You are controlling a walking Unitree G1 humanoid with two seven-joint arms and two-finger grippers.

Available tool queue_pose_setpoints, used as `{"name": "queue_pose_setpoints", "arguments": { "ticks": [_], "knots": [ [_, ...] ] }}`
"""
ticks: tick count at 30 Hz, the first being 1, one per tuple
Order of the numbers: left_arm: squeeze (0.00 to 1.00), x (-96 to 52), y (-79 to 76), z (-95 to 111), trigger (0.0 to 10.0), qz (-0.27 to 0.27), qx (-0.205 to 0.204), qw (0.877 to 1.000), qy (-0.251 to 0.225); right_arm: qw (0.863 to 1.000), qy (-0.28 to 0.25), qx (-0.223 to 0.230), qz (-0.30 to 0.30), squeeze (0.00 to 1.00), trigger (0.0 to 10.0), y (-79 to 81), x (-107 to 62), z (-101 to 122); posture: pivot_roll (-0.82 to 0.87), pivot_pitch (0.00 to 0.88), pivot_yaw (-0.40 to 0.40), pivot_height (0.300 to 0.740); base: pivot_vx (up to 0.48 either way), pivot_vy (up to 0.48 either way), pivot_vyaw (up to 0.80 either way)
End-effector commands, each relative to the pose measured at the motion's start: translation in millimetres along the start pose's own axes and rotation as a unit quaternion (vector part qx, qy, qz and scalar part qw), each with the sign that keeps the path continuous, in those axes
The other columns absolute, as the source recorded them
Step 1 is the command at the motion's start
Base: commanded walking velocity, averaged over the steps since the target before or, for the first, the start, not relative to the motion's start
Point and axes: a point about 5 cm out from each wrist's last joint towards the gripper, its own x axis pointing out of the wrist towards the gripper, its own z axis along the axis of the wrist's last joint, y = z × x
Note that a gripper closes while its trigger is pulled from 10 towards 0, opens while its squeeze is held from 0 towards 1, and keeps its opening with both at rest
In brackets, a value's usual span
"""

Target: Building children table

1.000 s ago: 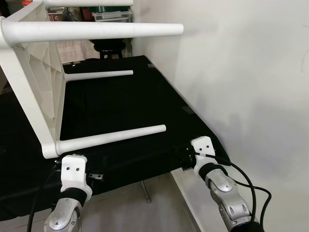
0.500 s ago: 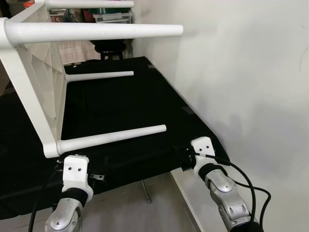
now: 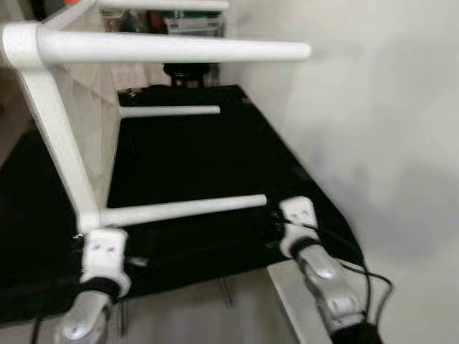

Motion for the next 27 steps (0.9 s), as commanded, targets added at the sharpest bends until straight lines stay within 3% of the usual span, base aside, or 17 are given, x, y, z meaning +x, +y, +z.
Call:
{"name": "queue_pose_setpoints", "arguments": {
  "ticks": [1, 5, 15, 17, 20, 21, 23, 24, 27],
  "knots": [
    [0.00, 0.9, -5.3, 0, 10.0, -0.013, 0.005, 1.000, 0.001, 1.000, 0.002, -0.005, -0.013, 0.00, 10.0, -9.2, -2.9, -1, -0.18, 0.014, -0.038, 0.740, 0.292, 0.000, 0.00],
    [0.00, 1.3, -5.9, 0, 10.0, -0.017, 0.003, 1.000, 0.001, 1.000, 0.003, -0.004, -0.013, 0.00, 10.0, -9.6, -2.7, -1, -0.18, 0.013, -0.039, 0.740, 0.291, 0.000, 0.00],
    [0.00, 0.9, -6.4, 2, 10.0, -0.025, -0.003, 1.000, -0.001, 1.000, 0.003, -0.004, -0.010, 0.00, 10.0, -9.4, -2.5, -1, -0.19, 0.013, -0.042, 0.740, 0.000, 0.000, 0.00],
    [0.00, 0.8, -4.1, 2, 10.0, -0.015, -0.008, 1.000, -0.001, 1.000, 0.002, -0.006, -0.008, 0.00, 10.0, -9.0, -2.7, 0, -0.19, 0.009, -0.041, 0.740, 0.000, 0.000, 0.00],
    [0.00, 6.2, 8.7, 7, 10.0, 0.047, -0.059, 0.997, -0.010, 0.999, -0.017, -0.036, 0.015, 0.00, 10.0, -10.7, -2.2, 7, -0.20, 0.004, -0.049, 0.740, 0.000, 0.000, 0.00],
    [0.00, 6.2, 8.7, 7, 10.0, 0.047, -0.059, 0.997, -0.010, 0.999, -0.017, -0.036, 0.015, 0.00, 10.0, -10.7, -2.2, 7, -0.20, 0.004, -0.049, 0.740, 0.000, 0.000, 0.00],
    [0.00, 13.5, 16.3, 13, 10.0, 0.074, -0.088, 0.993, -0.022, 0.996, -0.055, -0.062, 0.024, 0.00, 10.0, -17.1, 1.9, 27, -0.20, 0.003, -0.051, 0.740, 0.000, 0.000, 0.00],
    [0.00, 13.5, 16.3, 13, 10.0, 0.074, -0.088, 0.993, -0.022, 0.996, -0.055, -0.062, 0.024, 0.00, 10.0, -17.1, 1.9, 27, -0.20, 0.003, -0.051, 0.740, 0.000, 0.000, 0.00],
    [0.00, 23.1, 21.8, 13, 10.0, 0.078, -0.110, 0.991, -0.021, 0.976, -0.164, -0.144, 0.014, 0.00, 10.0, -32.9, 5.7, 86, -0.22, 0.006, -0.030, 0.740, 0.000, 0.000, 0.00]
  ]
}}
